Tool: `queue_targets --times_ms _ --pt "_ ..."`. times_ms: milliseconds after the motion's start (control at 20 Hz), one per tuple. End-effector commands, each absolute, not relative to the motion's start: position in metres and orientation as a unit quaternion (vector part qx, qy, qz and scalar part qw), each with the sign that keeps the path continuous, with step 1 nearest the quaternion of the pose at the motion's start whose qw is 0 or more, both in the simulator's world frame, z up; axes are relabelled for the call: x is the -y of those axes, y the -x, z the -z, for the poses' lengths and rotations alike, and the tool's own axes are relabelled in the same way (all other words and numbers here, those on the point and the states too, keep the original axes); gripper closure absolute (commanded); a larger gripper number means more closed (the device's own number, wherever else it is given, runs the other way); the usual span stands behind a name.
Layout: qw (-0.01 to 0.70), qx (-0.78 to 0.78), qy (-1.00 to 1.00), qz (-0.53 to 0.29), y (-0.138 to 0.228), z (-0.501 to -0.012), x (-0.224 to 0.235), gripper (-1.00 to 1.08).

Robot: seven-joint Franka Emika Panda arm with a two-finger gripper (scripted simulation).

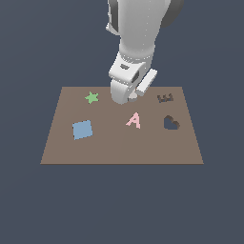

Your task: Insert a designated object into the corresponding slot on a board.

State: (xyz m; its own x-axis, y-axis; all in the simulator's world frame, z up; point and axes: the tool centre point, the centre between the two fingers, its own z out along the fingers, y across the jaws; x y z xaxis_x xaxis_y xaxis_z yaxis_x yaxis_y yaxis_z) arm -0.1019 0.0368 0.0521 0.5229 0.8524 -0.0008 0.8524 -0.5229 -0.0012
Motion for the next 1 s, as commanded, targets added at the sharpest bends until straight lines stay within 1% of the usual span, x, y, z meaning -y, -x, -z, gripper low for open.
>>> queue_targets --times_ms 0,600,950 --pt "0.0 0.499 0.867 0.0 0.104 -0.05 -0.037 -0.92" --pt "0.0 0.498 0.867 0.0 0.104 -0.049 -0.036 -0.92" --pt "0.0 0.497 0.867 0.0 0.104 -0.033 -0.036 -0.92"
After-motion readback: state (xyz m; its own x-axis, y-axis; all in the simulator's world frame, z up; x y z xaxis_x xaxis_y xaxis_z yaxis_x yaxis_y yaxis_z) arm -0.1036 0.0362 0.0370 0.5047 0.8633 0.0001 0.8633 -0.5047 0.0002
